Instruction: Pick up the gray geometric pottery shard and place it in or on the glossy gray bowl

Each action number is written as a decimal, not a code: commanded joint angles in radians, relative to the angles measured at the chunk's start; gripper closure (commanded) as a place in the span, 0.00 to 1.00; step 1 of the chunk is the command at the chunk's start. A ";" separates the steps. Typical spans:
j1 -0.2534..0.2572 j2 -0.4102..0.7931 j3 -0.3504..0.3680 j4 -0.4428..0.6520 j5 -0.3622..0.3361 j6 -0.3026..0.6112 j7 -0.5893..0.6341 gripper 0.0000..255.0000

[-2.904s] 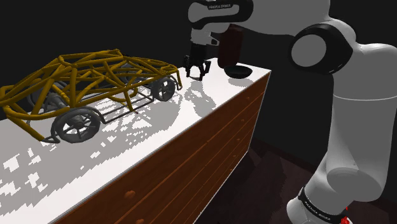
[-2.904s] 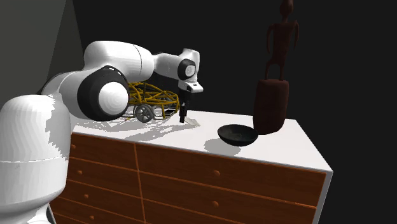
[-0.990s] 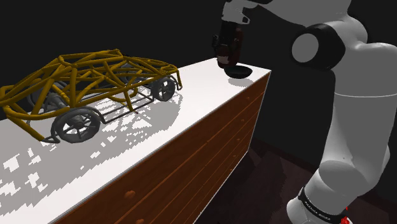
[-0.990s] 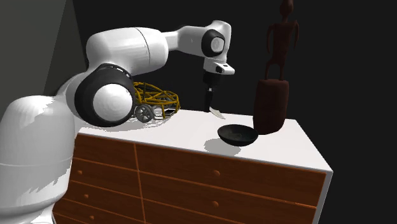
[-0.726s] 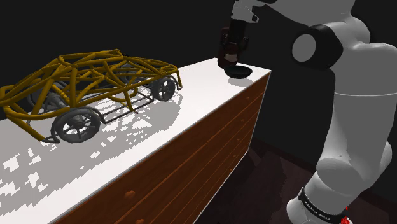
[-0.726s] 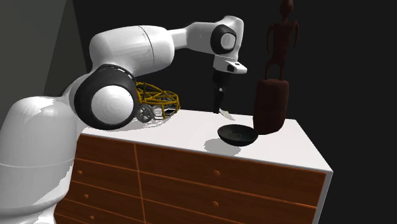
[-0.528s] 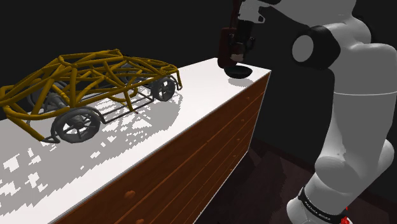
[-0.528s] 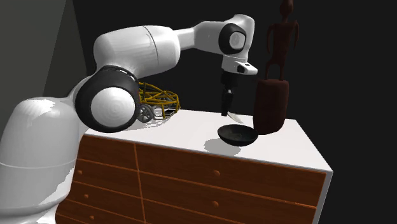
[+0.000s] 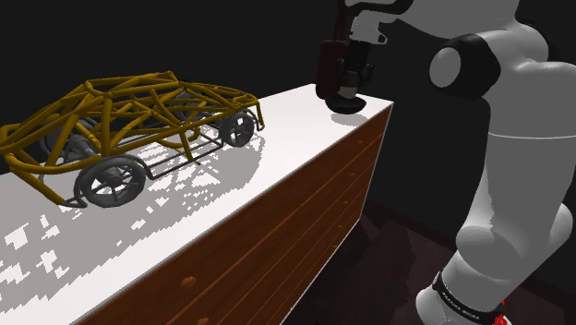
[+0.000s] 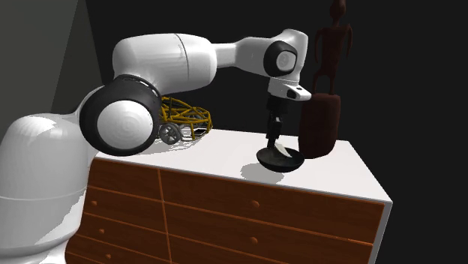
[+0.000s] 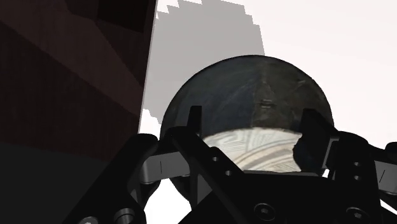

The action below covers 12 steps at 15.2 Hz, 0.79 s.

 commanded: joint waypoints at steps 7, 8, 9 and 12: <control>0.016 -0.037 0.000 -0.162 -0.011 0.126 -0.016 1.00; 0.017 -0.038 0.000 -0.169 -0.011 0.131 -0.016 1.00; 0.017 -0.038 0.000 -0.169 -0.011 0.131 -0.016 1.00; 0.017 -0.038 0.000 -0.169 -0.011 0.131 -0.016 1.00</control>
